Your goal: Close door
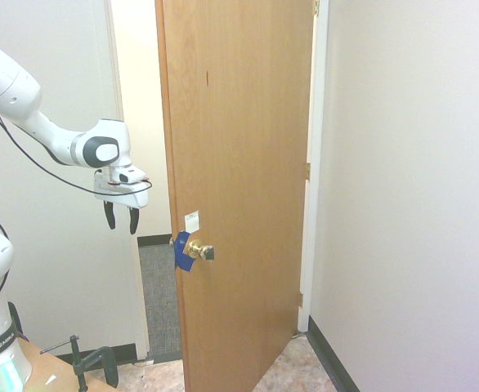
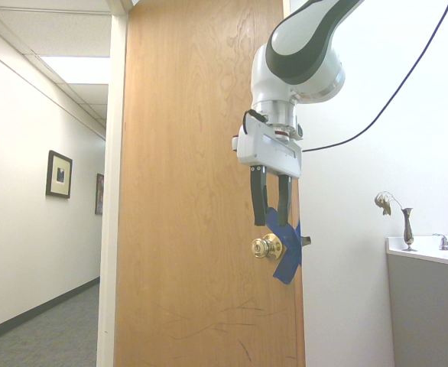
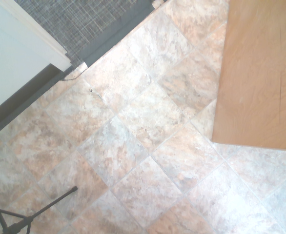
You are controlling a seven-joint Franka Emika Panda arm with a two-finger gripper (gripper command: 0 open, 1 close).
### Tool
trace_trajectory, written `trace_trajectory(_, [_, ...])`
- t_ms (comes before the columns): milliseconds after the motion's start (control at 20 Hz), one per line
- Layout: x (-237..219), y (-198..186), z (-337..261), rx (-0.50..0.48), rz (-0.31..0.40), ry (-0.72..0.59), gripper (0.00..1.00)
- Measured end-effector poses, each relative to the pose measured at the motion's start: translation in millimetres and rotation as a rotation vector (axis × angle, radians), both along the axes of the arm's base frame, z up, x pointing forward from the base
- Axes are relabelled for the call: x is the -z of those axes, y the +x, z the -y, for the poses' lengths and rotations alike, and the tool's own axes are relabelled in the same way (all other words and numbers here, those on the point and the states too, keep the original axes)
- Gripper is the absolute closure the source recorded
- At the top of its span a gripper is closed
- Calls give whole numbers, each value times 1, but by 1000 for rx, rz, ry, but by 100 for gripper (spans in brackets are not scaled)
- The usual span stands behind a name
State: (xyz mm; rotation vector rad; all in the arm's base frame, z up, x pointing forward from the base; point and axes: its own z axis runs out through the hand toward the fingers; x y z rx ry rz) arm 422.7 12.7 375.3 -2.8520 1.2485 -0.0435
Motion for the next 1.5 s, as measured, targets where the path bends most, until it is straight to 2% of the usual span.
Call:
trace_trajectory(200, [-4,-1,0,3,13,-12,0])
trace_trajectory(500, [-33,-21,5,28,91,-19,0])
trace_trajectory(750, [-55,-42,42,141,148,-8,0])
trace_trajectory(1150, [-84,-71,110,265,188,32,0])
trace_trajectory(1500, [-102,-108,175,429,208,67,0])
